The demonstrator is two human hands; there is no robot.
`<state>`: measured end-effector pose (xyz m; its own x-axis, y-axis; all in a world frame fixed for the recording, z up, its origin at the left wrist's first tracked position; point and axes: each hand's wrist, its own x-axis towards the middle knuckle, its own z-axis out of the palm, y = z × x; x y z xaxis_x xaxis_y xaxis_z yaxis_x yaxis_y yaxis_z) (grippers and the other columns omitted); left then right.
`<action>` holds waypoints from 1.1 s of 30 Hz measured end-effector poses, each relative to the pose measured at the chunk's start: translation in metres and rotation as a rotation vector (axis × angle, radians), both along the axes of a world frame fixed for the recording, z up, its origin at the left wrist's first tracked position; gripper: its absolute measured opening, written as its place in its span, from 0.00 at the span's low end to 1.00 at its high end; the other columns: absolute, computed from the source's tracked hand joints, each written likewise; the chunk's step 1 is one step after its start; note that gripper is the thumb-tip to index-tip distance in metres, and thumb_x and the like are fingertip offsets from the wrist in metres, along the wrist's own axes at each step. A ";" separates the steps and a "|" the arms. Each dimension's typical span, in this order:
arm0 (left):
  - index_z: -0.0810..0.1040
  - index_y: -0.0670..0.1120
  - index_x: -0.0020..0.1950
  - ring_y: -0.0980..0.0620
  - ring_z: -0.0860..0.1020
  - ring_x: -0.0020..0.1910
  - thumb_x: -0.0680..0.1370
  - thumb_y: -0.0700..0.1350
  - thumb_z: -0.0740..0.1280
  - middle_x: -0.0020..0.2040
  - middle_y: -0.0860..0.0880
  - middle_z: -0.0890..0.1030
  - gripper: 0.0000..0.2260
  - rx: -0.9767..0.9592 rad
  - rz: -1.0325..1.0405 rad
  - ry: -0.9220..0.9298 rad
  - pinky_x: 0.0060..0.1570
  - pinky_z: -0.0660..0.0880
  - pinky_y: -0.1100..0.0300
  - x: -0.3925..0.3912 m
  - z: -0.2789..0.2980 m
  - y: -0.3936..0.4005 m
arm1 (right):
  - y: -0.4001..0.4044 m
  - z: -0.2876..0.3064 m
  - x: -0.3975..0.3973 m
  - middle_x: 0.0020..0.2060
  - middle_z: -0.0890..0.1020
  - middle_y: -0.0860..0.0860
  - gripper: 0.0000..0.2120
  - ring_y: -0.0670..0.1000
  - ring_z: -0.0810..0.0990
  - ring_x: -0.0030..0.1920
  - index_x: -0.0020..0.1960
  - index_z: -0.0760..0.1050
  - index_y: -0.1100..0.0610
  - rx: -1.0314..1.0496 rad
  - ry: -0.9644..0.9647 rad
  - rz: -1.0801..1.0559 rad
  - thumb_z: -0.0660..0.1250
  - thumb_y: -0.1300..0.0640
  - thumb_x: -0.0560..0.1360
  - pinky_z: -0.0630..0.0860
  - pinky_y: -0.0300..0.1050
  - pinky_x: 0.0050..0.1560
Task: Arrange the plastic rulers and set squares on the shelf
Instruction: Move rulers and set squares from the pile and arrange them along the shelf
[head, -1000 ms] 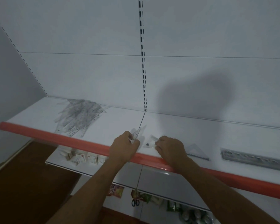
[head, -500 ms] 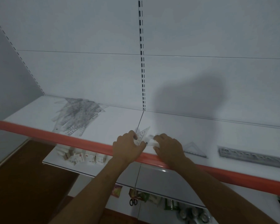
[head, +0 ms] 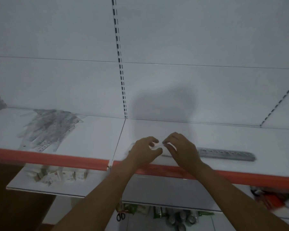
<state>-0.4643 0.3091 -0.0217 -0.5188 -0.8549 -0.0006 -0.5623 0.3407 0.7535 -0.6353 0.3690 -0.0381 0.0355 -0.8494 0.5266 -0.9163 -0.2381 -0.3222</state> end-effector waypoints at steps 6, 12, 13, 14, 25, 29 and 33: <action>0.74 0.50 0.57 0.53 0.79 0.37 0.76 0.37 0.66 0.42 0.50 0.79 0.13 -0.081 -0.036 0.149 0.38 0.79 0.58 -0.024 -0.009 0.012 | 0.023 -0.003 -0.032 0.41 0.78 0.46 0.09 0.45 0.77 0.41 0.57 0.76 0.51 0.172 -0.308 -0.303 0.65 0.53 0.77 0.75 0.42 0.42; 0.76 0.46 0.53 0.53 0.78 0.39 0.78 0.42 0.66 0.42 0.49 0.81 0.05 -0.106 -0.004 0.039 0.45 0.78 0.58 -0.047 -0.026 0.017 | 0.042 -0.014 -0.045 0.41 0.75 0.44 0.16 0.44 0.75 0.40 0.61 0.69 0.47 0.307 -0.180 -0.286 0.66 0.49 0.75 0.75 0.42 0.40; 0.77 0.46 0.52 0.52 0.78 0.41 0.78 0.42 0.65 0.44 0.48 0.81 0.04 -0.124 -0.008 0.002 0.47 0.77 0.56 -0.050 -0.029 0.017 | 0.044 -0.018 -0.047 0.42 0.75 0.44 0.18 0.45 0.74 0.40 0.62 0.69 0.47 0.326 -0.170 -0.279 0.68 0.49 0.75 0.74 0.41 0.40; 0.78 0.45 0.52 0.51 0.78 0.43 0.78 0.42 0.65 0.46 0.47 0.81 0.05 -0.132 -0.005 -0.021 0.48 0.77 0.56 -0.053 -0.032 0.017 | 0.045 -0.020 -0.048 0.43 0.75 0.44 0.19 0.45 0.74 0.40 0.63 0.69 0.48 0.335 -0.171 -0.274 0.68 0.50 0.74 0.72 0.40 0.40; 0.75 0.46 0.51 0.50 0.78 0.42 0.77 0.41 0.66 0.41 0.48 0.80 0.03 0.002 0.130 0.046 0.45 0.76 0.57 -0.061 -0.040 0.011 | 0.028 -0.039 -0.050 0.53 0.77 0.48 0.13 0.50 0.75 0.54 0.57 0.76 0.52 0.349 -0.023 -0.273 0.68 0.55 0.73 0.70 0.42 0.55; 0.77 0.45 0.52 0.51 0.75 0.49 0.78 0.45 0.66 0.49 0.49 0.78 0.05 -0.177 0.035 -0.117 0.53 0.73 0.57 -0.062 -0.042 0.007 | 0.022 -0.045 -0.050 0.44 0.80 0.52 0.05 0.53 0.79 0.44 0.48 0.81 0.55 0.261 0.056 -0.263 0.70 0.59 0.72 0.74 0.46 0.46; 0.76 0.45 0.56 0.50 0.75 0.51 0.78 0.46 0.66 0.53 0.48 0.76 0.09 -0.229 0.001 -0.217 0.53 0.73 0.58 -0.061 -0.045 0.006 | 0.022 -0.045 -0.049 0.38 0.80 0.50 0.03 0.52 0.78 0.37 0.42 0.82 0.54 0.209 0.090 -0.241 0.74 0.59 0.68 0.75 0.45 0.37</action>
